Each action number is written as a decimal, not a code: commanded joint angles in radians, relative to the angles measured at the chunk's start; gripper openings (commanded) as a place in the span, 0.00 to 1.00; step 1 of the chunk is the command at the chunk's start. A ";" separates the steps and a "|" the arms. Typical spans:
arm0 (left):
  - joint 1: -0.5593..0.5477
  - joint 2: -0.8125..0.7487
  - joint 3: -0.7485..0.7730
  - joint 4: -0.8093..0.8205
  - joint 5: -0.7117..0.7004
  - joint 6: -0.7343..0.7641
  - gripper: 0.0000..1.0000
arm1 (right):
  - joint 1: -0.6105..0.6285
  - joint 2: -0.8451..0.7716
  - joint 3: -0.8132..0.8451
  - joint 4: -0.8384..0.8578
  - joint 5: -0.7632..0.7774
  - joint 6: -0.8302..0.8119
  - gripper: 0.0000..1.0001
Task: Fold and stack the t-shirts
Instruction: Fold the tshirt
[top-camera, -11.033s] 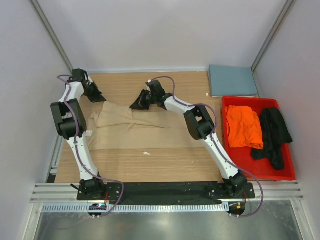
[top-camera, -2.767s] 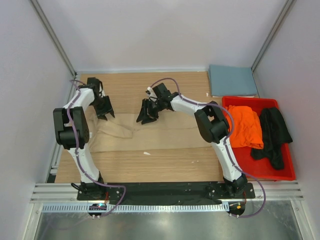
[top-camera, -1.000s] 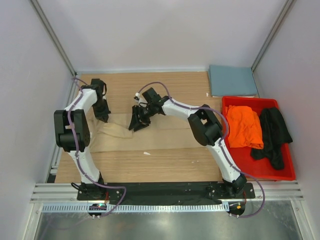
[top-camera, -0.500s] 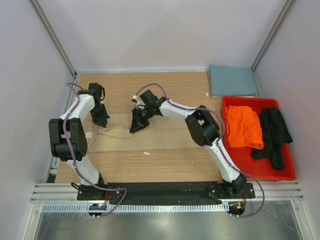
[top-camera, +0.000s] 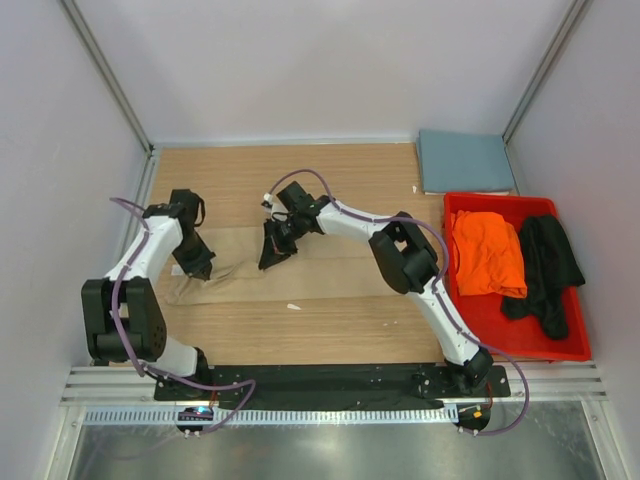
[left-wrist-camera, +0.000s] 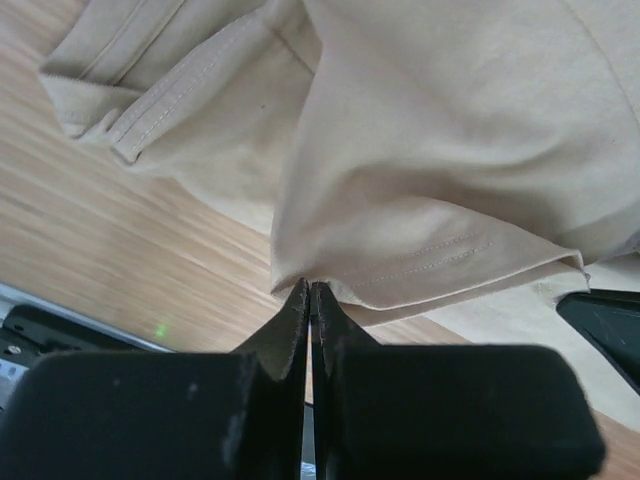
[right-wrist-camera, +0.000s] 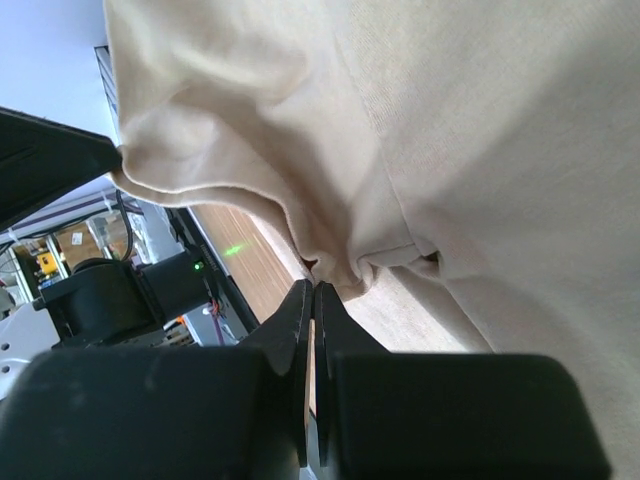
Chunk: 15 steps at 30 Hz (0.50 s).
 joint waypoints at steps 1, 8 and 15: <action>-0.002 -0.046 -0.018 -0.065 -0.053 -0.102 0.00 | 0.012 -0.067 0.010 -0.033 0.013 -0.032 0.01; 0.096 -0.093 -0.133 -0.085 0.001 -0.194 0.00 | 0.049 -0.070 0.047 -0.124 0.050 -0.098 0.01; 0.171 -0.084 -0.153 -0.059 0.021 -0.179 0.00 | 0.078 -0.081 0.045 -0.144 0.087 -0.118 0.01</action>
